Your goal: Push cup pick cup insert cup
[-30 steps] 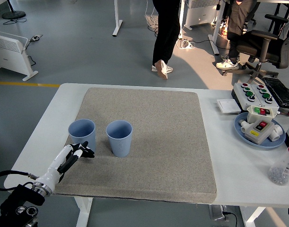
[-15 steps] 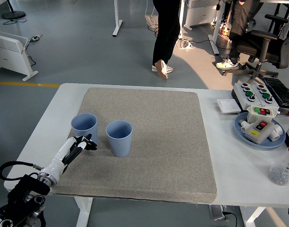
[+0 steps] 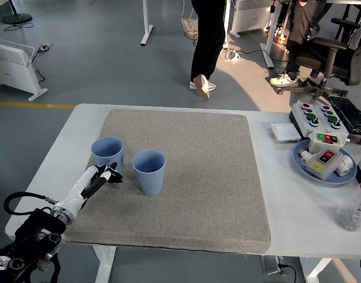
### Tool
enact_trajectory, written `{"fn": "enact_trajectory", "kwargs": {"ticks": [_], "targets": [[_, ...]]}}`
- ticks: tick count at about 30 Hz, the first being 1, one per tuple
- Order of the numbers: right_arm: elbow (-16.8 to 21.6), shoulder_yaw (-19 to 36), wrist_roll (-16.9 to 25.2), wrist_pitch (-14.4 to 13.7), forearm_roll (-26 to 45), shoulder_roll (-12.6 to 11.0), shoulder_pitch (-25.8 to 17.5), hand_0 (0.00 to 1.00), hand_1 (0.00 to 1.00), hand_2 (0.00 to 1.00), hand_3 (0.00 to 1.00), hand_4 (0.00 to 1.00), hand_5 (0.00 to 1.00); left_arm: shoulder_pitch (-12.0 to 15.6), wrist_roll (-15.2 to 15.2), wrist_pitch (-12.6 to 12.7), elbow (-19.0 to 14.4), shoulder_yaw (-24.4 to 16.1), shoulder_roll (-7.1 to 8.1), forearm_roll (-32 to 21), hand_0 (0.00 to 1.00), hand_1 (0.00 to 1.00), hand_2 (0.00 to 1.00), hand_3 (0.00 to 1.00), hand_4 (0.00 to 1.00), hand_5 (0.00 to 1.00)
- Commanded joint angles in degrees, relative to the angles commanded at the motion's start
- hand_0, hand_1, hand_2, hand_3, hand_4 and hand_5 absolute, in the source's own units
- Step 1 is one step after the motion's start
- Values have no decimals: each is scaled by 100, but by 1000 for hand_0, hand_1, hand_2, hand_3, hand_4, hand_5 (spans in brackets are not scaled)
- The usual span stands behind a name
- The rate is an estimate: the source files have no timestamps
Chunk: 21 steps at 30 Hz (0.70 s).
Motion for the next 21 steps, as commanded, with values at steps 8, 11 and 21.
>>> {"fn": "enact_trajectory", "kwargs": {"ticks": [8, 11, 21], "targets": [[0, -89, 21, 10, -17, 8, -35, 528, 547, 550, 532, 48, 782, -298, -32, -32, 300, 216, -55, -179, 664, 566, 485, 442, 595, 998], [0, -95, 21, 13, -24, 10, -44, 528, 547, 550, 532, 44, 779, -352, -44, -43, 374, 235, -96, -215, 662, 562, 483, 436, 591, 998], [0, -114, 31, 28, -59, 18, -35, 528, 547, 550, 532, 44, 779, -706, -122, -41, 824, 598, -252, -518, 662, 562, 481, 436, 588, 998]]}}
